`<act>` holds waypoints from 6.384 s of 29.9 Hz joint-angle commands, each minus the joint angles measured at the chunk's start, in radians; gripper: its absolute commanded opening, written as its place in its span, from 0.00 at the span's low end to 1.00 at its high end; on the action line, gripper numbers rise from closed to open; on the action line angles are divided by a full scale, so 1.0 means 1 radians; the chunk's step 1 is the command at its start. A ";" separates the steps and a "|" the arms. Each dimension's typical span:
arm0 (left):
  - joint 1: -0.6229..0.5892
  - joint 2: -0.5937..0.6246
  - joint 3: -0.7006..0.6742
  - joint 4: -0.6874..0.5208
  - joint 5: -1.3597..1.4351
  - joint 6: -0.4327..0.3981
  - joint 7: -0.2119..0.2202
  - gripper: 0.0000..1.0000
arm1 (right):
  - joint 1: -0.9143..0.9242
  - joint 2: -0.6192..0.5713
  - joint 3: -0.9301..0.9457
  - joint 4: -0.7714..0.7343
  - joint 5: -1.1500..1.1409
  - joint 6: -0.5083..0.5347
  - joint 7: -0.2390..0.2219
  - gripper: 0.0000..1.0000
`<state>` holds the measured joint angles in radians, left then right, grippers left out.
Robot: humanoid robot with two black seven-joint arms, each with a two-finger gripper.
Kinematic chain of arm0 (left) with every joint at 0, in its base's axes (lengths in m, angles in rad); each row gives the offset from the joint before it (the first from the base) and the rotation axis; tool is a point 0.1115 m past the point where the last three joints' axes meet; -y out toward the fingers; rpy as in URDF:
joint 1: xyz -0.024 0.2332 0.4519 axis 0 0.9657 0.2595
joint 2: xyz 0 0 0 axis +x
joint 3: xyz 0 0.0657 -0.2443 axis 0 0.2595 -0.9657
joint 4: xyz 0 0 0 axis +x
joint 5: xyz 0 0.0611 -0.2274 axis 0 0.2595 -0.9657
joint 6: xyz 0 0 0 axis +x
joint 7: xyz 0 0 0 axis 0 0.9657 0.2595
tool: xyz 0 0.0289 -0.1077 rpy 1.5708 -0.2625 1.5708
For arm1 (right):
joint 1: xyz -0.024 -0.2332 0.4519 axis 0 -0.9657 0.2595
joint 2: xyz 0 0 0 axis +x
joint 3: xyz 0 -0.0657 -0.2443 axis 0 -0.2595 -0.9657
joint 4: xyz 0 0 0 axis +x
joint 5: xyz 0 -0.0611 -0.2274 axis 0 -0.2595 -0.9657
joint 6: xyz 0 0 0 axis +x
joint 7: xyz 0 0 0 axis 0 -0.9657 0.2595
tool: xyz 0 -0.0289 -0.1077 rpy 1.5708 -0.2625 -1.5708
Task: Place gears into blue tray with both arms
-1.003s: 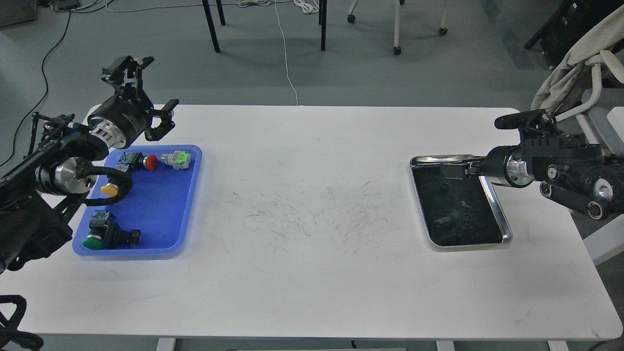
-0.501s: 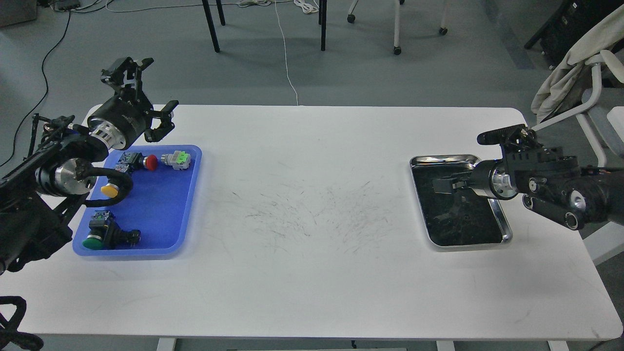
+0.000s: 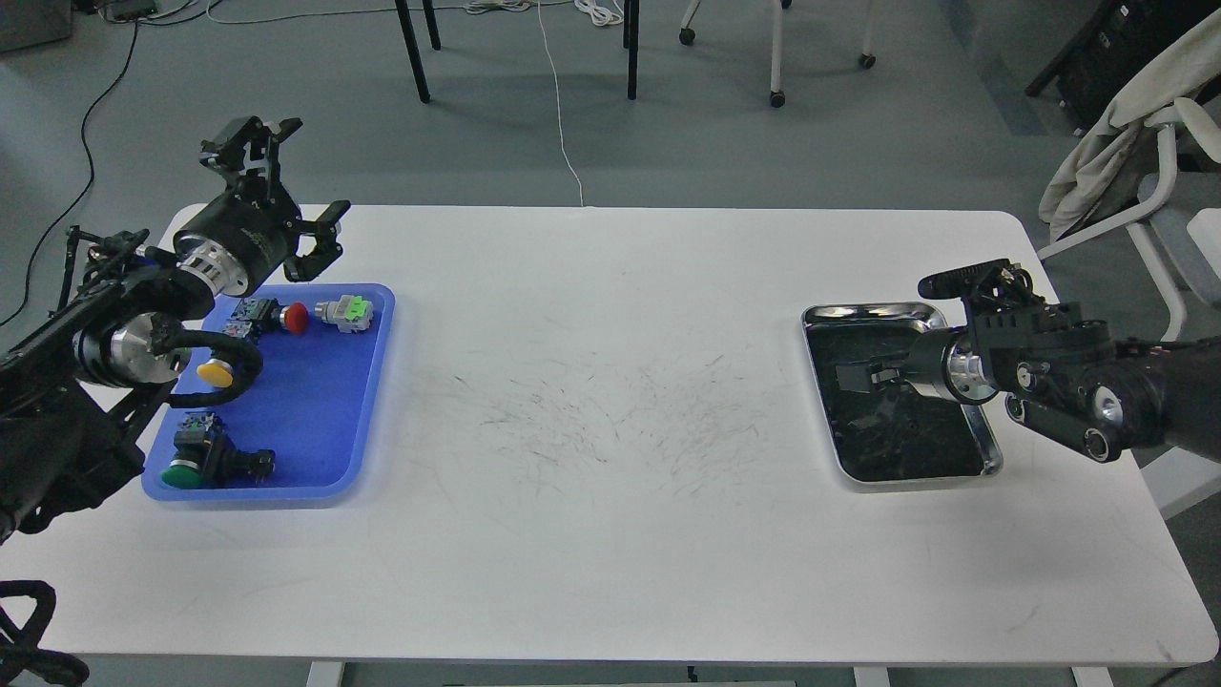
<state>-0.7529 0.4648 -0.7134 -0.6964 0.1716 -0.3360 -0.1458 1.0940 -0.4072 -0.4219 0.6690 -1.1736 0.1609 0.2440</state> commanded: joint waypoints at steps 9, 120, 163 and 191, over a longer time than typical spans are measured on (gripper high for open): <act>0.001 0.000 0.000 0.002 0.000 0.000 0.000 0.99 | 0.000 0.002 -0.003 0.001 0.000 0.003 0.001 0.58; -0.008 0.097 0.029 -0.032 0.006 0.002 0.006 0.99 | -0.023 0.407 0.022 0.057 -0.063 -0.412 0.192 0.01; -0.006 0.126 0.029 -0.034 0.006 0.000 0.005 0.99 | -0.043 0.407 -0.040 0.077 -0.117 -0.408 0.245 0.51; -0.006 0.202 0.143 -0.138 0.063 -0.087 -0.043 0.99 | -0.031 0.332 0.445 0.058 0.084 -0.397 0.245 0.81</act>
<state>-0.7552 0.6543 -0.6027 -0.8148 0.1939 -0.4203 -0.1539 1.0508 -0.0238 -0.0145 0.7277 -1.1967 -0.2378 0.4887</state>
